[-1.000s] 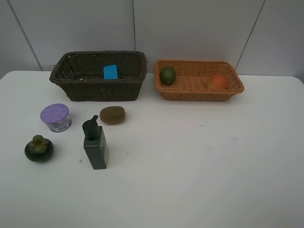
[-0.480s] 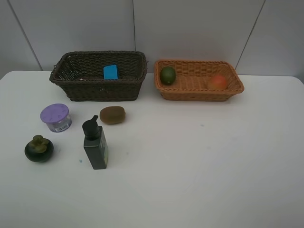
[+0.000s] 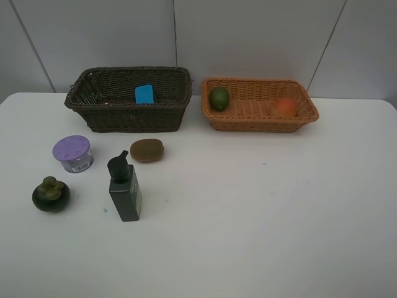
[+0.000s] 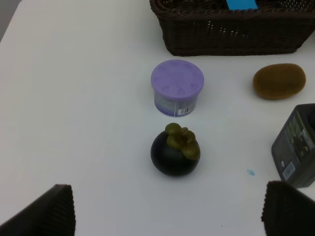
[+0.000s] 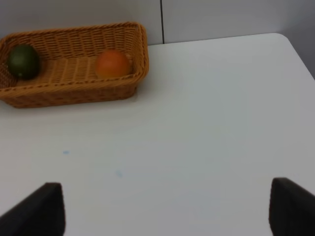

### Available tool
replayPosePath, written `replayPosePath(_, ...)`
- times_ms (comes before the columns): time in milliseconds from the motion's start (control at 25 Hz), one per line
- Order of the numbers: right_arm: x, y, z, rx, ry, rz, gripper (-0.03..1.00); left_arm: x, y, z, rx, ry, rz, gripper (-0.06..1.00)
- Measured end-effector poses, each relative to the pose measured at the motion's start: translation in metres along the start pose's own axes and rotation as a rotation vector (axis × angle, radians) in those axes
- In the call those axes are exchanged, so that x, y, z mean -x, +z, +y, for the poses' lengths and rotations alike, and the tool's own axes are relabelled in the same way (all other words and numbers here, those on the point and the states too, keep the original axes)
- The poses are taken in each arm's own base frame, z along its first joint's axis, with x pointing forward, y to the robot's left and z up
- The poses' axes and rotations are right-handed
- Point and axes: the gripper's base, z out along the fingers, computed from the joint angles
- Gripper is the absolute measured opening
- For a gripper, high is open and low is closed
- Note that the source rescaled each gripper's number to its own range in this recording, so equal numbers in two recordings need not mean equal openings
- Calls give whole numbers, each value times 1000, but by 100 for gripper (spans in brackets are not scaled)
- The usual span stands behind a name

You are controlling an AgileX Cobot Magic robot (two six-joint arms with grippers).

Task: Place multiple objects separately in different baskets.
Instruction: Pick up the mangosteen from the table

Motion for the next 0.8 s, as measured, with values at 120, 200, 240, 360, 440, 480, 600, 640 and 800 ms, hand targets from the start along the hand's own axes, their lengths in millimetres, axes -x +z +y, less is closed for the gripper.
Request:
replayPosePath(120, 0, 0, 0, 0, 0, 0, 100, 0, 0, 0, 0, 1, 0, 100)
replayPosePath(200, 0, 0, 0, 0, 0, 0, 100, 0, 0, 0, 0, 1, 0, 100)
replayPosePath(240, 0, 0, 0, 0, 0, 0, 100, 0, 0, 0, 0, 1, 0, 100)
replayPosePath(360, 0, 0, 0, 0, 0, 0, 100, 0, 0, 0, 0, 1, 0, 100)
replayPosePath(440, 0, 0, 0, 0, 0, 0, 100, 0, 0, 0, 0, 1, 0, 100)
replayPosePath(480, 0, 0, 0, 0, 0, 0, 100, 0, 0, 0, 4, 3, 0, 100)
replayPosePath(600, 0, 0, 0, 0, 0, 0, 100, 0, 0, 1, 14, 9, 0, 100)
replayPosePath(640, 0, 0, 0, 0, 0, 0, 100, 2, -1, 1, 15, 6, -8, 100)
replayPosePath(800, 0, 0, 0, 0, 0, 0, 100, 28, 0, 2, 25, -6, 10, 100)
